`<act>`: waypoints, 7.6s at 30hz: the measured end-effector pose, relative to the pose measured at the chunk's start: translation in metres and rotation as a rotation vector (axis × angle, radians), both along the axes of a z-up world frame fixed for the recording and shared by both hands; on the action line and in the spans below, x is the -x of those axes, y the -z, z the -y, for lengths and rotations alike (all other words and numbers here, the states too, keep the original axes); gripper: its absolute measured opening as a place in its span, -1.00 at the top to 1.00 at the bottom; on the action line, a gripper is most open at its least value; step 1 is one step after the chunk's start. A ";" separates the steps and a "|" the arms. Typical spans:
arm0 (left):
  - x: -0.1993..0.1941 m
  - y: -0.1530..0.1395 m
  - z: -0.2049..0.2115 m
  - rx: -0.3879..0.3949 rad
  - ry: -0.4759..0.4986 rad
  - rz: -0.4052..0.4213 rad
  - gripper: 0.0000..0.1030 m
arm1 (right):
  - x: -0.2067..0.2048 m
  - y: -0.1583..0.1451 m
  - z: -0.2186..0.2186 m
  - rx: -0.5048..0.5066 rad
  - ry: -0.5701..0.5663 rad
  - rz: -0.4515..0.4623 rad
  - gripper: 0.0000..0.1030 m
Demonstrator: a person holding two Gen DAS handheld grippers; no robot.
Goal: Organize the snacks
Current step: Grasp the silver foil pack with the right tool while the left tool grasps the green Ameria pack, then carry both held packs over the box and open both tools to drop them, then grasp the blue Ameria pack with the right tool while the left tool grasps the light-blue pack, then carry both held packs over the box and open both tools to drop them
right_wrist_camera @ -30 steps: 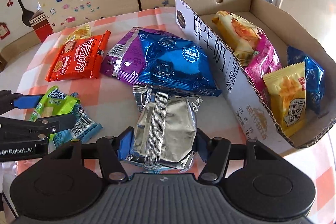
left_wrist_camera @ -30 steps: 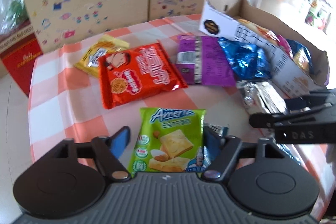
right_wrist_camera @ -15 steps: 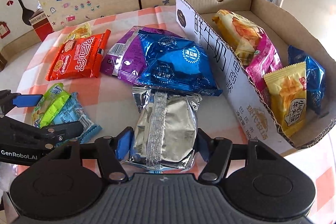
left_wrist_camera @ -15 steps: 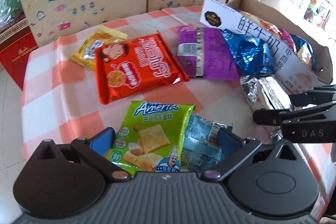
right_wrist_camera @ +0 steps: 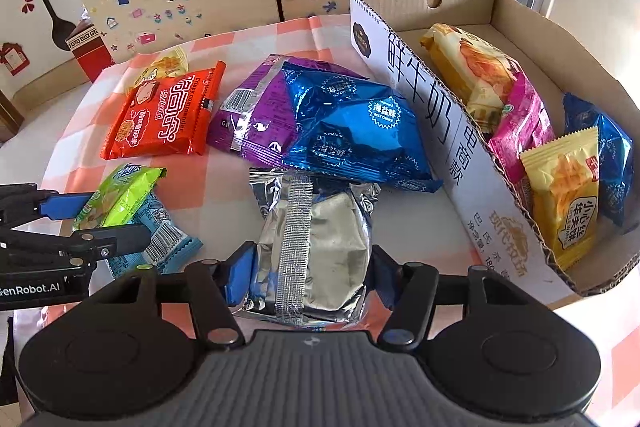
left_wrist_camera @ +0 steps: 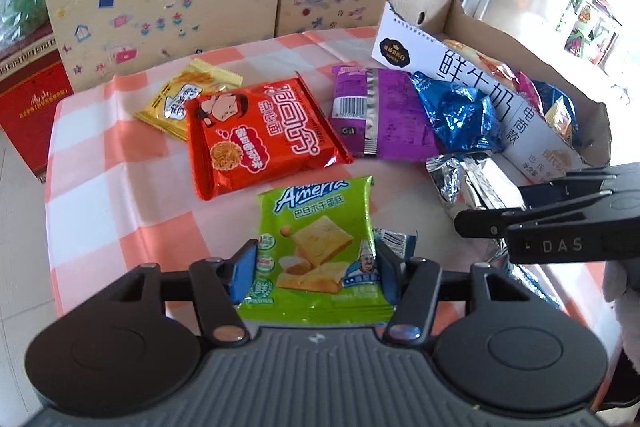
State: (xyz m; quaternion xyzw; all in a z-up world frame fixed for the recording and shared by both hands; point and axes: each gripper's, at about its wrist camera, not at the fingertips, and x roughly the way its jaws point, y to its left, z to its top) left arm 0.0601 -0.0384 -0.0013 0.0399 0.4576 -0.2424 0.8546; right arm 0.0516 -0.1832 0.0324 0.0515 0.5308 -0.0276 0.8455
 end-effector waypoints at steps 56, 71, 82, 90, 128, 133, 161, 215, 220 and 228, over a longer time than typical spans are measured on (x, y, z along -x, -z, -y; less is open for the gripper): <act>-0.011 -0.087 0.115 0.208 0.043 0.232 -0.05 | 0.015 -0.121 0.126 -0.044 0.234 0.374 -0.28; -0.036 -0.073 0.185 0.236 0.129 0.228 -0.09 | 0.003 -0.116 0.164 -0.004 0.367 0.345 -0.28; -0.026 -0.082 0.183 0.260 0.124 0.235 -0.78 | 0.005 -0.116 0.168 -0.052 0.384 0.347 -0.51; -0.018 -0.085 0.153 0.155 0.090 0.218 -0.79 | 0.001 -0.109 0.157 -0.067 0.318 0.313 -0.68; 0.028 -0.043 0.013 -0.074 -0.131 0.081 -0.81 | 0.035 -0.063 0.039 -0.067 -0.023 0.175 -0.76; 0.027 -0.040 -0.007 -0.044 -0.178 0.067 -0.82 | 0.048 -0.051 0.024 -0.071 -0.058 0.131 -0.77; 0.009 0.008 0.036 -0.073 -0.204 -0.022 -0.82 | 0.083 0.014 -0.047 0.103 -0.204 -0.020 -0.85; 0.027 -0.039 0.009 0.045 -0.210 0.170 -0.22 | 0.065 -0.051 -0.009 -0.012 -0.092 0.180 -0.38; 0.029 -0.048 0.022 0.056 -0.183 0.204 -0.22 | 0.060 -0.067 0.003 -0.020 -0.071 0.224 -0.38; 0.030 -0.059 0.036 0.085 -0.156 0.239 -0.23 | 0.051 -0.090 0.027 0.008 -0.062 0.283 -0.38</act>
